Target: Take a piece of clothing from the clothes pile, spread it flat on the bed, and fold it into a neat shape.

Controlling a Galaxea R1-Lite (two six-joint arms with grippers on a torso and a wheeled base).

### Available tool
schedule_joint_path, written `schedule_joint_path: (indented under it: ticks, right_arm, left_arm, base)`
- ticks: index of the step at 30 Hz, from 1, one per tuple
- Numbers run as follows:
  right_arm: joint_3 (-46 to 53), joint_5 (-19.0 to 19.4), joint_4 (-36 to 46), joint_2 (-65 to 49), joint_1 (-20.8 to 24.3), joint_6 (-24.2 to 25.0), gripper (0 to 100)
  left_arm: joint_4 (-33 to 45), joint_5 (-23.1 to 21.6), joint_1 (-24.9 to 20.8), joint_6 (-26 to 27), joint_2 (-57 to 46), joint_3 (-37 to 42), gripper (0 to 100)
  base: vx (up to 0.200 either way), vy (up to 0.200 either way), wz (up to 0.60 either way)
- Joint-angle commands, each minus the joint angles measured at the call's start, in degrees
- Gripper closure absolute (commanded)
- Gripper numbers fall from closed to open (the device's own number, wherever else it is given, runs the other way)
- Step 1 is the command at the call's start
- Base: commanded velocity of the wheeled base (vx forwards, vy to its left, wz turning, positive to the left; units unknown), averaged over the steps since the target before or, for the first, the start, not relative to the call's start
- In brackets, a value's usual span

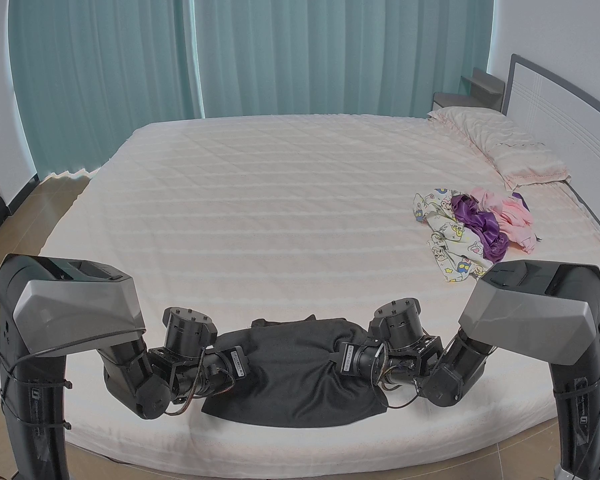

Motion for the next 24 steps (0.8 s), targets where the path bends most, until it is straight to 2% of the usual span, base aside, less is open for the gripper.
schedule_joint_path:
  ticks: [1, 5, 24]
  right_arm:
    - [0.69, 0.02, -0.25, -0.77, 0.05, 0.29, 100]
    - [1.66, 0.02, -0.51, -1.82, -0.04, 0.29, 100]
    - [3.77, 0.02, -1.3, -4.63, -0.13, 0.29, 100]
  left_arm:
    - [0.02, 0.22, -0.43, -0.14, -1.1, 0.0, 100]
    - [0.11, 0.22, -1.22, -0.14, -2.25, 0.44, 100]
    - [0.11, 0.58, -2.1, -0.14, -4.44, 1.32, 100]
  base:
    - [0.0, 0.0, 0.0]
    - [0.0, 0.0, 0.0]
    - [0.0, -0.2, 0.0]
